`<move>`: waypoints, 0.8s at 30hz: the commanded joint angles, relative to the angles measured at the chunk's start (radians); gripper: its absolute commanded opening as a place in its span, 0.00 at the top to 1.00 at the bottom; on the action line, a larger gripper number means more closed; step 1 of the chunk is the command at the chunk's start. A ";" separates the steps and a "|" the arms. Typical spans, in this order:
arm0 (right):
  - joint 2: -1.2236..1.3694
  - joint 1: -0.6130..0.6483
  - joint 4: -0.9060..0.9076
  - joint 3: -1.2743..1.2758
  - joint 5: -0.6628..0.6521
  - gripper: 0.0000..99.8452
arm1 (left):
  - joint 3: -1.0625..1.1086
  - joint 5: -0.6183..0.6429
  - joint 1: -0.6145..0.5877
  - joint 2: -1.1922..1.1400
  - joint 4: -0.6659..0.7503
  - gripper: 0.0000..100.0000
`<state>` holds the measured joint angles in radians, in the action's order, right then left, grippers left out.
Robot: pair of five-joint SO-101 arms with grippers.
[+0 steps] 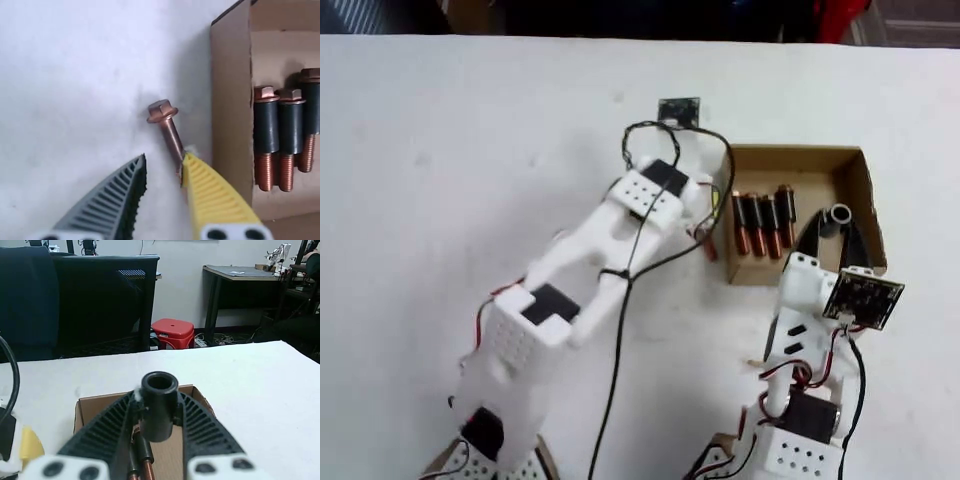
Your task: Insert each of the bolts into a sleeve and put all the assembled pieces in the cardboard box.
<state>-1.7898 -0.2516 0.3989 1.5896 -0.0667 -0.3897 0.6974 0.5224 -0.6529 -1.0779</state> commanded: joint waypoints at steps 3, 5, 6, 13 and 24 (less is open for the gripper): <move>-0.012 -0.005 -0.030 -0.008 -0.011 0.98 | -0.032 0.153 0.007 0.007 0.074 0.84; -0.012 -0.005 -0.030 -0.008 -0.011 0.98 | -0.014 0.172 0.004 0.007 0.092 0.84; -0.012 -0.005 -0.030 -0.008 -0.011 0.98 | 0.003 0.173 0.004 0.007 0.110 0.84; -0.012 -0.005 -0.030 -0.008 -0.011 0.98 | 0.123 0.336 0.004 0.008 0.236 0.84; -0.012 -0.005 -0.033 0.009 -0.011 0.98 | 0.181 0.420 0.008 -0.012 0.344 0.84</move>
<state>-1.7898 -0.2516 0.3943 1.6126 -0.0667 -0.2102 1.0656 0.5224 -0.6636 -0.7940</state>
